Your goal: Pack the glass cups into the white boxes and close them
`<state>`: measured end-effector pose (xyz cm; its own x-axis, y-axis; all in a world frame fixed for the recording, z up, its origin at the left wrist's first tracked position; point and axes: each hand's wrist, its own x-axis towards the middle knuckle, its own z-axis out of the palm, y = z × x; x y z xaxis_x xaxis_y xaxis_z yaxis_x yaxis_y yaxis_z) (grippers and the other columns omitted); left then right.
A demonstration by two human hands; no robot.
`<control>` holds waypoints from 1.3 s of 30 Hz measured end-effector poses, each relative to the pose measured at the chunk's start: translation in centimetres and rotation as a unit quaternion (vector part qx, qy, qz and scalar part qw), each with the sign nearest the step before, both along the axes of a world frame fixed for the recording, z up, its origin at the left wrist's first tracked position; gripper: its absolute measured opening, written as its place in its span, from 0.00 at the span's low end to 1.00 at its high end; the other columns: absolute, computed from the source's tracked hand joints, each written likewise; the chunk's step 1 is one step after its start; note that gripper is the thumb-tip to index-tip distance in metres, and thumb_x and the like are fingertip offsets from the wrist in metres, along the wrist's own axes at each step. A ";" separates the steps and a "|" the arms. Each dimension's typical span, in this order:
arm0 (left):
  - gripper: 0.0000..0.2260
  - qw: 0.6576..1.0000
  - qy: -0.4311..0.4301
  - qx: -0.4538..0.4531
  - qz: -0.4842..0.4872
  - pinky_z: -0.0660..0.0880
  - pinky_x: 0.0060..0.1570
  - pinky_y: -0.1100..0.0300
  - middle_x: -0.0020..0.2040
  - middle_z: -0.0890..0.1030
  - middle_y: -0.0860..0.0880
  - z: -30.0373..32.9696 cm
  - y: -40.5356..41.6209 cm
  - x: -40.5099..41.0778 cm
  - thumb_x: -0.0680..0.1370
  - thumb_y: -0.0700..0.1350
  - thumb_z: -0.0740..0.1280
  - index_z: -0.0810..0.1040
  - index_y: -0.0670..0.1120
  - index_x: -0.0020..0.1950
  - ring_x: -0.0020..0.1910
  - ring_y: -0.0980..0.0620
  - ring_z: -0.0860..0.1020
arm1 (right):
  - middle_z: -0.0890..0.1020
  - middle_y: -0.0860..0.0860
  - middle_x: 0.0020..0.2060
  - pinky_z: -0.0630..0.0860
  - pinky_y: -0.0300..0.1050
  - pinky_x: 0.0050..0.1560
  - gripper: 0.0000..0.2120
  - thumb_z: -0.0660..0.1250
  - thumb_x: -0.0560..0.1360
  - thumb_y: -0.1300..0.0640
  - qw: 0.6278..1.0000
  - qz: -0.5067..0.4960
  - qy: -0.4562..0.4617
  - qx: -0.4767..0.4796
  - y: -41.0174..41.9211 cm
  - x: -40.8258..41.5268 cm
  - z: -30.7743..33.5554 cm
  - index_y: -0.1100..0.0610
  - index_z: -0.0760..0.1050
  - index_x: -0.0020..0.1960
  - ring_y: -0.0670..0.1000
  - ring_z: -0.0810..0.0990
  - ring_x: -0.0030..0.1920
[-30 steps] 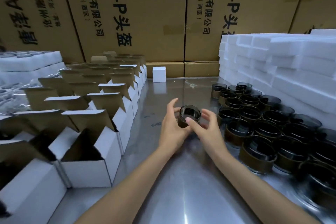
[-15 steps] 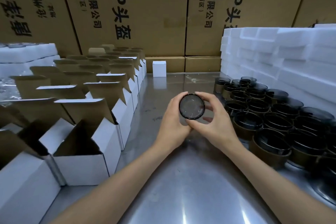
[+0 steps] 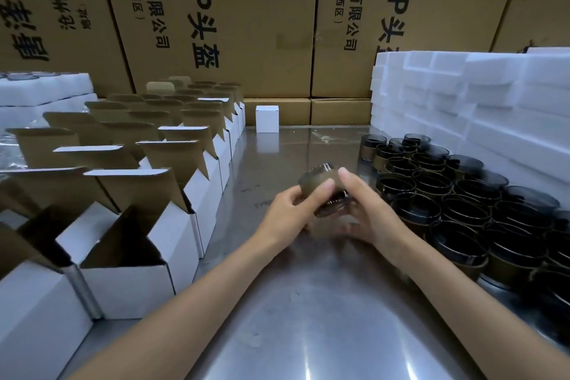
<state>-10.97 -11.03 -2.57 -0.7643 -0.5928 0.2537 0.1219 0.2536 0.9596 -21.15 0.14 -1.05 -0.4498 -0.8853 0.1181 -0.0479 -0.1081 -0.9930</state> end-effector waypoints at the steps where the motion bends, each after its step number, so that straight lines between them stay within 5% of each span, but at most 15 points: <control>1: 0.23 0.999 -0.026 0.019 0.000 0.72 0.34 0.63 0.30 0.81 0.54 0.2 -0.1 0.0 0.65 0.70 0.67 0.82 0.50 0.35 0.26 0.59 0.76 | 0.84 0.51 0.47 0.78 0.46 0.42 0.21 0.64 0.70 0.36 0.999 0.021 -0.020 0.013 0.1 0.2 0.1 0.47 0.76 0.57 0.49 0.83 0.43; 5: 0.39 0.995 -0.066 0.079 0.010 0.69 0.29 0.60 0.31 0.78 0.43 0.8 -0.9 0.0 0.59 0.81 0.50 0.81 0.49 0.33 0.26 0.50 0.74 | 0.79 0.49 0.48 0.75 0.40 0.32 0.30 0.74 0.63 0.38 0.997 0.034 -0.065 0.020 -0.1 0.6 0.2 0.51 0.72 0.60 0.47 0.77 0.33; 9: 0.40 0.993 -0.074 0.089 0.017 0.68 0.27 0.62 0.23 0.74 0.45 0.6 -1.1 -0.3 0.66 0.80 0.44 0.77 0.48 0.25 0.22 0.51 0.73 | 0.82 0.50 0.39 0.75 0.39 0.29 0.32 0.69 0.58 0.32 0.998 -0.003 -0.056 0.022 -0.3 0.8 0.1 0.54 0.73 0.52 0.46 0.75 0.29; 15: 0.38 0.993 -0.078 0.076 0.044 0.69 0.26 0.64 0.21 0.74 0.47 0.1 -1.1 -0.5 0.74 0.73 0.43 0.70 0.48 0.18 0.22 0.53 0.74 | 0.82 0.50 0.36 0.74 0.38 0.28 0.34 0.67 0.62 0.32 0.998 -0.007 -0.060 0.024 -0.5 0.9 -0.1 0.56 0.73 0.56 0.45 0.75 0.28; 20: 0.38 0.992 -0.062 0.100 0.045 0.70 0.29 0.62 0.24 0.76 0.47 0.0 -1.3 -0.7 0.76 0.70 0.45 0.77 0.41 0.32 0.24 0.52 0.74 | 0.81 0.52 0.42 0.76 0.39 0.32 0.30 0.69 0.60 0.34 0.998 -0.006 -0.068 0.014 -0.3 0.9 0.0 0.54 0.75 0.53 0.46 0.78 0.33; 24: 0.28 0.989 -0.036 0.139 0.027 0.72 0.34 0.61 0.33 0.80 0.45 0.5 -1.2 -0.4 0.79 0.65 0.52 0.81 0.44 0.45 0.25 0.54 0.73 | 0.82 0.51 0.54 0.79 0.42 0.40 0.26 0.69 0.66 0.46 0.995 0.032 -0.097 0.014 0.1 0.6 0.2 0.50 0.74 0.62 0.48 0.83 0.44; 28: 0.20 0.998 -0.023 0.040 0.040 0.73 0.39 0.58 0.32 0.75 0.48 0.1 -0.6 -0.1 0.78 0.61 0.60 0.74 0.44 0.47 0.28 0.55 0.73 | 0.84 0.52 0.52 0.78 0.44 0.45 0.24 0.66 0.69 0.43 0.982 0.078 -0.170 0.024 0.1 0.9 0.2 0.51 0.76 0.62 0.53 0.83 0.51; 32: 0.17 0.999 0.022 0.010 0.035 0.71 0.34 0.62 0.29 0.75 0.56 0.2 0.0 0.3 0.75 0.61 0.63 0.71 0.47 0.41 0.29 0.57 0.72 | 0.83 0.56 0.47 0.78 0.42 0.35 0.22 0.65 0.70 0.43 0.963 0.072 -0.259 -0.009 0.0 0.6 0.3 0.56 0.81 0.55 0.54 0.81 0.41; 35: 0.20 0.996 0.071 -0.028 0.051 0.71 0.39 0.61 0.38 0.78 0.57 0.2 0.2 0.5 0.72 0.64 0.68 0.72 0.48 0.45 0.36 0.59 0.74 | 0.82 0.57 0.46 0.77 0.41 0.31 0.22 0.64 0.69 0.42 0.952 0.085 -0.294 -0.033 0.3 0.2 0.4 0.59 0.84 0.50 0.53 0.80 0.36; 39: 0.28 0.969 0.091 -0.205 0.100 0.71 0.52 0.67 0.56 0.74 0.54 -0.2 0.7 0.9 0.66 0.64 0.68 0.70 0.53 0.61 0.52 0.57 0.75 | 0.81 0.56 0.48 0.74 0.41 0.34 0.23 0.66 0.68 0.43 0.961 0.064 -0.266 -0.032 0.0 0.4 0.2 0.57 0.81 0.55 0.51 0.80 0.36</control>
<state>-10.03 -10.35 -2.73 -0.5655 -0.5457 0.6184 0.1882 0.6446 0.7409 -20.73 0.17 -0.90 -0.3493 -0.9361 -0.0421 0.4829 -0.1414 -0.8642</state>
